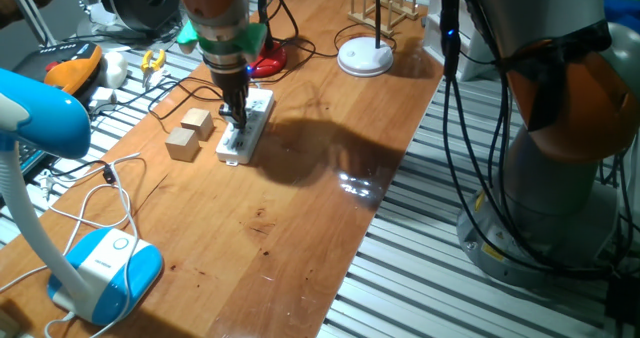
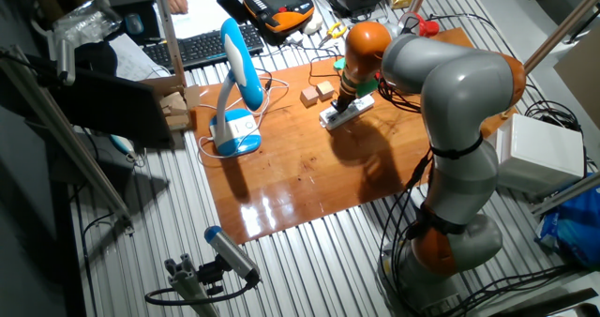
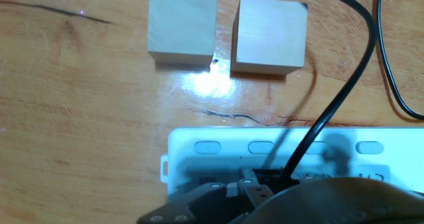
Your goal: Plug in the power cord of the desk lamp, turn on the socket, and light up the desk lamp
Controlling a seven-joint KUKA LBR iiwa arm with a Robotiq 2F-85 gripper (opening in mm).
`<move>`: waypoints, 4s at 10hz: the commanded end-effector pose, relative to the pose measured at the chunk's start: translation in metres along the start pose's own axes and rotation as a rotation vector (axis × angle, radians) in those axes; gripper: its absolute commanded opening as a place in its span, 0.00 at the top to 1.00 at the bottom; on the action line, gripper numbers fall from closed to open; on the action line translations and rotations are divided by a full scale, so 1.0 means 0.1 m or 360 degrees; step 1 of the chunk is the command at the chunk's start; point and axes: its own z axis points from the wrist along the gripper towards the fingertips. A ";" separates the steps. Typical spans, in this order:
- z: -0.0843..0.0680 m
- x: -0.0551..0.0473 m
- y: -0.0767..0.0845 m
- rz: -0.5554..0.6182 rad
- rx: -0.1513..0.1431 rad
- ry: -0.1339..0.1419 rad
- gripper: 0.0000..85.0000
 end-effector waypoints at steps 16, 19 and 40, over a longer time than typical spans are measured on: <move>0.08 0.06 0.02 -0.0054 -0.0005 -0.0025 1.00; 0.18 0.14 0.10 -0.0030 0.0010 -0.0051 1.00; -0.64 -0.08 0.26 0.0355 -0.0018 0.0165 0.60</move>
